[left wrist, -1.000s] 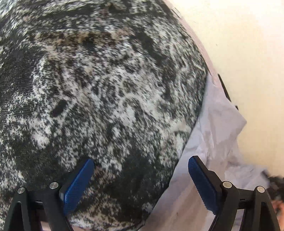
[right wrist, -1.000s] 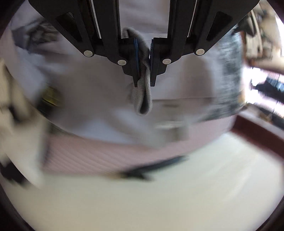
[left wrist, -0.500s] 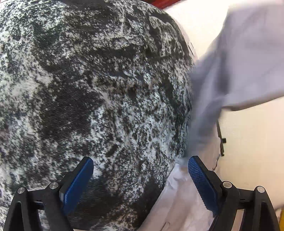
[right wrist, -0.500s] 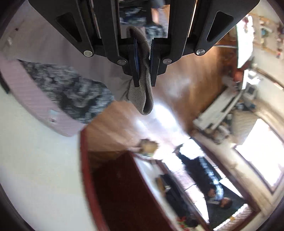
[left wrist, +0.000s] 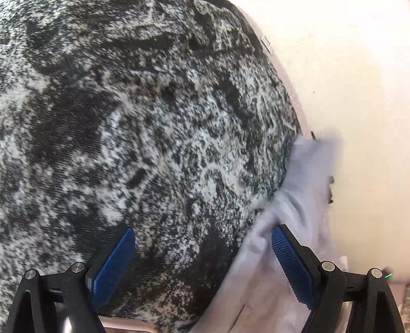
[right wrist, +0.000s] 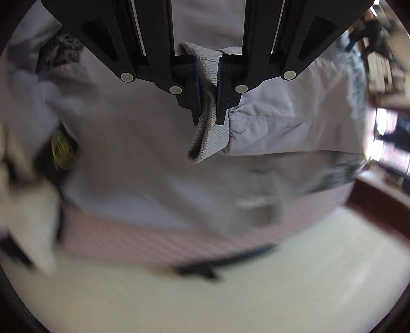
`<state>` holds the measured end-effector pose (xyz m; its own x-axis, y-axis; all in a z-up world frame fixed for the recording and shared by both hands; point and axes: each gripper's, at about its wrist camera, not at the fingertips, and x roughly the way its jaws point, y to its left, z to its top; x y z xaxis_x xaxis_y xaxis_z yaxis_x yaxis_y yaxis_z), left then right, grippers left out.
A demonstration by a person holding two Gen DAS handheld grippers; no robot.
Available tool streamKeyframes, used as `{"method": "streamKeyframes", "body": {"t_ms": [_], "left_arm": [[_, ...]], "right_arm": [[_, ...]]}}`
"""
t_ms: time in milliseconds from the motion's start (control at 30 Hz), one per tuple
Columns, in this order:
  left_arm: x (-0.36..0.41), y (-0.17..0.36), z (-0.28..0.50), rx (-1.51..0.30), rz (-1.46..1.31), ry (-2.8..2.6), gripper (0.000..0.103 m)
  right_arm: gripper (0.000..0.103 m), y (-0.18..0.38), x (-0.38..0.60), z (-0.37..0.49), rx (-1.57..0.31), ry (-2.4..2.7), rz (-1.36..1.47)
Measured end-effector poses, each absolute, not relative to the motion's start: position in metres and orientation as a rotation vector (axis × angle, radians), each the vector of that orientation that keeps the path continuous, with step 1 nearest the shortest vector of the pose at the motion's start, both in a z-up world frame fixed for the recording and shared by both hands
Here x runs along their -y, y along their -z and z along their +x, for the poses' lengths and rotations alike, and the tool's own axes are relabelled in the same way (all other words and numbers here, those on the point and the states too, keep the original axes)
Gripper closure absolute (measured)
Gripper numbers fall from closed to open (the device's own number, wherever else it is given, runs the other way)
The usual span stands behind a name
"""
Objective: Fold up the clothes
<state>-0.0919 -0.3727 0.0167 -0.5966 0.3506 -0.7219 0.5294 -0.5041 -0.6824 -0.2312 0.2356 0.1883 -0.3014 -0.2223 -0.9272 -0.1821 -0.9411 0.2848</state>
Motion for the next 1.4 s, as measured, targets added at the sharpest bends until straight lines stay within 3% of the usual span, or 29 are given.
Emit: {"method": "streamKeyframes", "body": {"t_ms": [100,200,267,300,367,400,433,467,500,667,733,833,900,1000,1067,1233,1367,1400], "left_arm": [[0.360,-0.018,-0.100,-1.441,1.366,2.275,0.013],[0.348,-0.018,-0.106,-1.380,1.389,2.295,0.013],[0.348,-0.015,-0.108,-1.372,1.395,2.291,0.013],[0.349,-0.013,-0.110,-1.374,1.397,2.286,0.013],[0.352,-0.012,-0.108,-1.399,1.387,2.273,0.013],[0.353,-0.012,-0.109,-1.399,1.384,2.274,0.013],[0.354,-0.012,-0.109,-1.396,1.381,2.276,0.013],[0.354,-0.012,-0.110,-1.394,1.378,2.278,0.013],[0.355,-0.013,-0.109,-1.390,1.377,2.280,0.013],[0.353,-0.021,-0.117,-1.366,1.379,2.337,0.013],[0.351,-0.026,-0.117,-1.336,1.364,2.358,0.013],[0.352,-0.031,-0.110,-1.353,1.358,2.372,0.013],[0.353,-0.033,-0.105,-1.382,1.372,2.383,0.013],[0.357,-0.039,-0.099,-1.382,1.386,2.410,0.013],[0.361,-0.041,-0.098,-1.370,1.377,2.420,0.013],[0.374,-0.038,-0.094,-1.417,1.367,2.383,0.013],[0.374,-0.040,-0.094,-1.408,1.361,2.390,0.013],[0.374,-0.041,-0.094,-1.409,1.355,2.390,0.013]], "right_arm": [[0.092,-0.143,-0.283,-0.222,0.794,2.408,1.772],[0.092,-0.141,-0.278,-0.219,0.869,2.385,1.633],[0.084,-0.130,-0.281,-0.224,0.837,2.397,1.646],[0.075,-0.124,-0.283,-0.224,0.822,2.401,1.672],[0.074,-0.127,-0.284,-0.222,0.755,2.477,1.710],[0.064,-0.135,-0.284,-0.220,0.707,2.537,1.724],[0.047,-0.143,-0.284,-0.217,0.634,2.617,1.743],[0.040,-0.154,-0.284,-0.209,0.481,2.758,1.770],[0.039,-0.169,-0.275,-0.203,0.361,2.857,1.756],[0.046,-0.235,-0.165,-0.198,0.043,2.776,1.431],[0.070,-0.219,-0.134,-0.217,-0.029,2.683,1.510],[0.079,-0.164,-0.130,-0.245,-0.162,2.636,1.808],[0.077,-0.129,-0.158,-0.247,-0.368,2.688,2.017],[0.078,-0.145,-0.173,-0.240,-0.392,2.824,2.035],[0.080,-0.174,-0.145,-0.240,-0.252,2.812,1.885],[0.078,-0.246,0.016,-0.246,-0.255,2.630,1.292],[0.083,-0.191,0.127,-0.284,-0.453,2.502,1.297],[0.077,-0.166,0.152,-0.296,-0.503,2.448,1.350]]}}
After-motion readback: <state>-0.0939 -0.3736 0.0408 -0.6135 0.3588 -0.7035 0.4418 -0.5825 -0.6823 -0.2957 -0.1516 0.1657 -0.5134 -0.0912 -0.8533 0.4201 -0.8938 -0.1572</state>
